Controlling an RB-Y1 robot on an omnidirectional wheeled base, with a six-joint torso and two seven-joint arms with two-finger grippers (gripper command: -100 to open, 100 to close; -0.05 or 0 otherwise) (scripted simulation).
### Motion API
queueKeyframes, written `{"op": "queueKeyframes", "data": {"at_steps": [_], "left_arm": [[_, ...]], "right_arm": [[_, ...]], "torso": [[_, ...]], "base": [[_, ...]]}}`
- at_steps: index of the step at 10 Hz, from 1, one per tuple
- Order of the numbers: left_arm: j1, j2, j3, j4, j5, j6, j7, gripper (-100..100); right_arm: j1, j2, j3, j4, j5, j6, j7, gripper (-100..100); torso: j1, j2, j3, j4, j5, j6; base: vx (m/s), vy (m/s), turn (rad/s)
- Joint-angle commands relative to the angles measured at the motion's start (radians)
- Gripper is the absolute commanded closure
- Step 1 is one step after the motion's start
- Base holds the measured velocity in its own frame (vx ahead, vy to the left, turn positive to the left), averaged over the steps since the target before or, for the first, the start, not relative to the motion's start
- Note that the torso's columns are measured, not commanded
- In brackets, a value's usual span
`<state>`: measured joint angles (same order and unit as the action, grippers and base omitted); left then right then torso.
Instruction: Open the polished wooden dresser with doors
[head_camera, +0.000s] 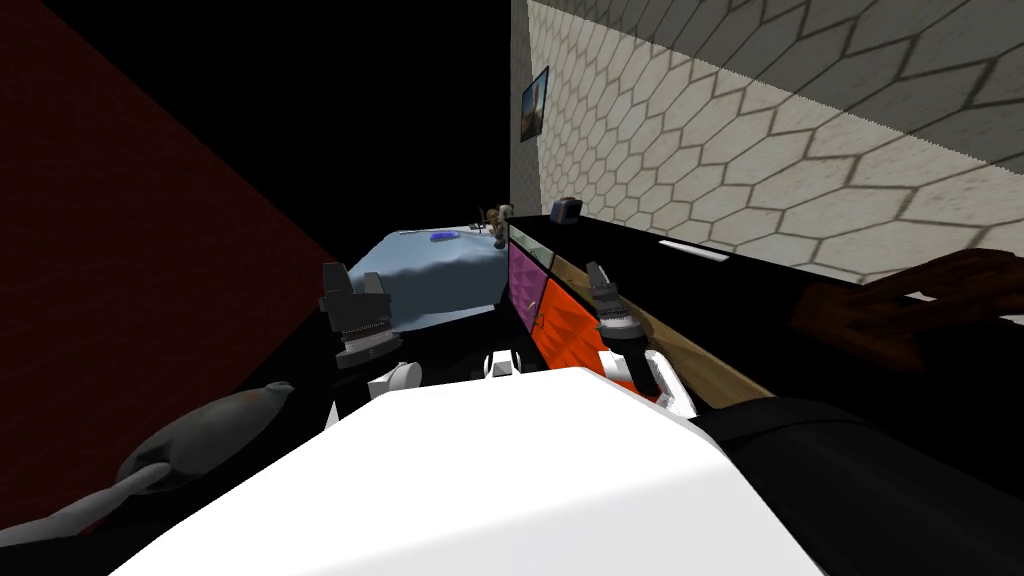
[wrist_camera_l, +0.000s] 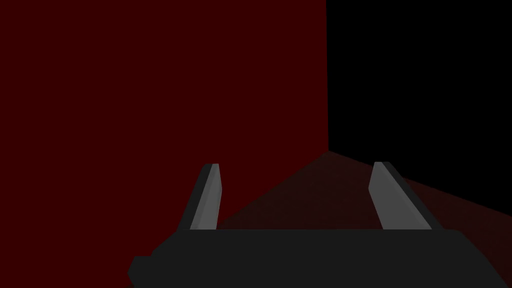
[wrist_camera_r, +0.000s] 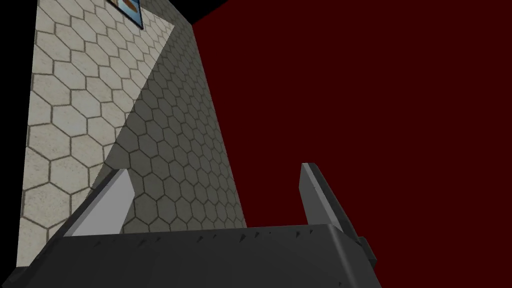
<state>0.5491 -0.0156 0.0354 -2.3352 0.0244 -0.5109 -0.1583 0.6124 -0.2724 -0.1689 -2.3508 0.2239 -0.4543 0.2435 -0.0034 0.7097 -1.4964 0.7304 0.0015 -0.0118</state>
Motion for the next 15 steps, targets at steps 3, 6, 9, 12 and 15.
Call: {"op": "queueKeyframes", "data": {"at_steps": [3, 6, 9, 12, 15], "left_arm": [[0.0, 0.0, 0.0, 0.0, 0.0, 0.0, 0.0, 0], [0.0, 0.0, 0.0, 0.0, 0.0, 0.0, 0.0, 0], [0.0, 0.0, 0.0, 0.0, 0.0, 0.0, 0.0, 0], [0.0, 0.0, 0.0, 0.0, 0.0, 0.0, 0.0, 0], [0.0, 0.0, 0.0, 0.0, 0.0, 0.0, 0.0, 0]], "right_arm": [[0.063, -0.11, -0.08, 0.025, 0.127, 0.025, 0.088, -100], [0.114, -0.175, -0.134, 0.041, 0.213, 0.04, 0.147, -100], [0.165, -0.252, -0.189, 0.063, 0.301, 0.057, 0.207, -100], [0.214, -0.342, -0.245, 0.092, 0.39, 0.075, 0.267, -100], [0.247, -0.41, -0.282, 0.115, 0.45, 0.088, 0.307, -100]], "torso": [[0.008, -0.009, -0.005, -0.003, 0.0, -0.009], [0.003, 0.005, 0.005, 0.001, -0.001, 0.004], [-0.002, 0.027, 0.02, 0.007, -0.004, 0.009], [0.002, 0.024, 0.018, 0.006, -0.002, 0.01], [-0.001, 0.029, 0.021, 0.008, -0.003, 0.011]], "base": [[0.14, 0.112, -0.097], [0.173, 0.124, -0.039], [0.151, 0.135, -0.087], [0.15, 0.157, -0.093], [0.111, 0.102, -0.049]]}}
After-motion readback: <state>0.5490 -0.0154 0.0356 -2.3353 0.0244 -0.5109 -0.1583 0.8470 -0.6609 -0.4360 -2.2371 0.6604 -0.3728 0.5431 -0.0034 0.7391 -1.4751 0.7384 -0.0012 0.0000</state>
